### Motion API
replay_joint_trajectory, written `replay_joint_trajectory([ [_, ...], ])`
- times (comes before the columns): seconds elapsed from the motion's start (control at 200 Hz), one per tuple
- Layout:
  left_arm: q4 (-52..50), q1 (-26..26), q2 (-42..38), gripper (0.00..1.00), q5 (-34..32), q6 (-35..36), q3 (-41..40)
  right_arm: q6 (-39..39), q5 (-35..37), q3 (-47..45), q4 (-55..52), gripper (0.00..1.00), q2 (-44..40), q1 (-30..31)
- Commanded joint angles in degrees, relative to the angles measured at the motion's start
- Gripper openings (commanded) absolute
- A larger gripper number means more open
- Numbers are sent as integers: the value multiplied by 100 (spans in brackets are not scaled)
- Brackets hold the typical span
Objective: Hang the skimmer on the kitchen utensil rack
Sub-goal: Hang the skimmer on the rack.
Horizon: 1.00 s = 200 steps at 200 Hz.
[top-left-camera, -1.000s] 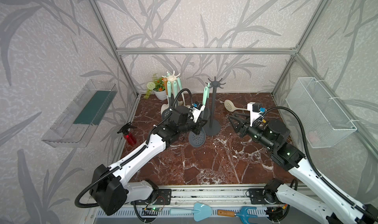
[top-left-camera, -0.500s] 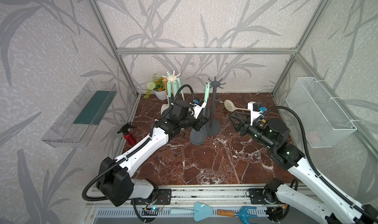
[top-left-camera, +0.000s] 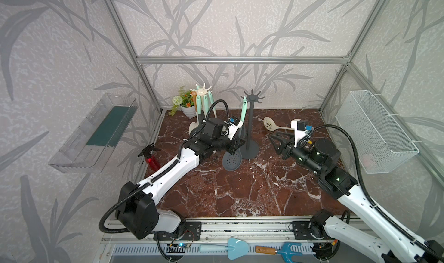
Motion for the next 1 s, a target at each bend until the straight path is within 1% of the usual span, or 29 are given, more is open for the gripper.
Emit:
replay_joint_trajectory([
  [0.0, -362, 10, 98, 0, -110, 156, 265, 33, -65, -48, 204, 48, 14, -31],
  [0.155, -675, 5, 293, 0, -149, 209, 548, 79, -10, -56, 131, 48, 29, -38],
  [0.39, -1232, 5, 594, 0, -163, 344, 964, 125, 299, 37, -278, 48, 64, -44],
  [0.6, -1530, -4, 684, 0, -210, 367, 1071, 216, 480, 53, -464, 49, 113, -87],
  [0.73, -1590, 6, 689, 14, -257, 358, 1080, 197, 528, 134, -607, 50, 161, -110],
  [0.895, -1546, -5, 573, 42, -410, 194, 1118, 46, 713, 290, -895, 53, 219, -194],
  [0.995, -1627, 4, 420, 54, -706, 66, 1175, 33, 750, 465, -1198, 54, 427, -437],
])
